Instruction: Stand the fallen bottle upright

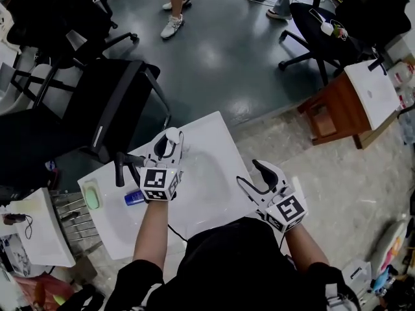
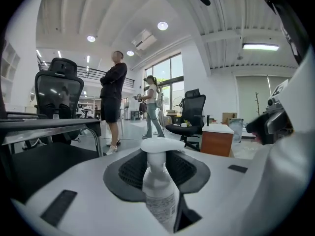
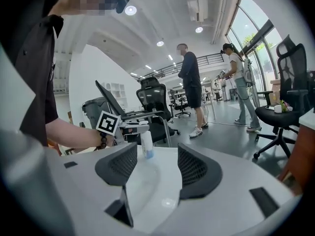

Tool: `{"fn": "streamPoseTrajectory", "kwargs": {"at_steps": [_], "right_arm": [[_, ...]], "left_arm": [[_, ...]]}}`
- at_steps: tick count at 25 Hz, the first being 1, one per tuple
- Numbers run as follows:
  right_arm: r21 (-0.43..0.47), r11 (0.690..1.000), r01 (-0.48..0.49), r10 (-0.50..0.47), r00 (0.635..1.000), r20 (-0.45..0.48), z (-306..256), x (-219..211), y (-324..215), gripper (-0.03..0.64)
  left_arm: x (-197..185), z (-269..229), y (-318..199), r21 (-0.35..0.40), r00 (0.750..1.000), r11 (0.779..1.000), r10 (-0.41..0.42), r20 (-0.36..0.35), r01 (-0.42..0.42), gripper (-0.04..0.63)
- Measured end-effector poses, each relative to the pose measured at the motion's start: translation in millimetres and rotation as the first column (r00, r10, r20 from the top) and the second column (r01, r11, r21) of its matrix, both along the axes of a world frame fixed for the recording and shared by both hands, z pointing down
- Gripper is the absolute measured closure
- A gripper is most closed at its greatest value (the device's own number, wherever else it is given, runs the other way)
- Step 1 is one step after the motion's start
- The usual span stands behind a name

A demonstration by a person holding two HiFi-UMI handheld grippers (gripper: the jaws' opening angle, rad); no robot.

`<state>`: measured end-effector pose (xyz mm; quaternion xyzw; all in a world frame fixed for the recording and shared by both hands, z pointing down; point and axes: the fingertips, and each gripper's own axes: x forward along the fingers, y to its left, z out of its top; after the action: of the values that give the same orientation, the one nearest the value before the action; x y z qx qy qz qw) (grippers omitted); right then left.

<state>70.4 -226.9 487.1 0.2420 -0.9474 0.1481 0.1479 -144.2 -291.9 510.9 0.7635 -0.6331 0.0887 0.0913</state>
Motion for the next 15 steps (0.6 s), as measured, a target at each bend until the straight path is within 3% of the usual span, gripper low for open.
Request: {"fn": "streamPoseTrajectory", "kwargs": {"at_steps": [7,15], "right_arm": [[-0.011,1.000,-0.022,0.022,1.000,-0.013,5.4,9.7,-10.1,0.347],[0.009,1.000,-0.006,0.006,0.999,0.033,0.6,-3.3,-11.2,0.348]], "left_arm": [[-3.8,0.4,-18.7,0.022,1.000,1.000,-0.021,-0.002,0.021,0.468],[4.9,1.8,-15.5,0.044,1.000,0.999,-0.023,-0.002,0.023,0.468]]}}
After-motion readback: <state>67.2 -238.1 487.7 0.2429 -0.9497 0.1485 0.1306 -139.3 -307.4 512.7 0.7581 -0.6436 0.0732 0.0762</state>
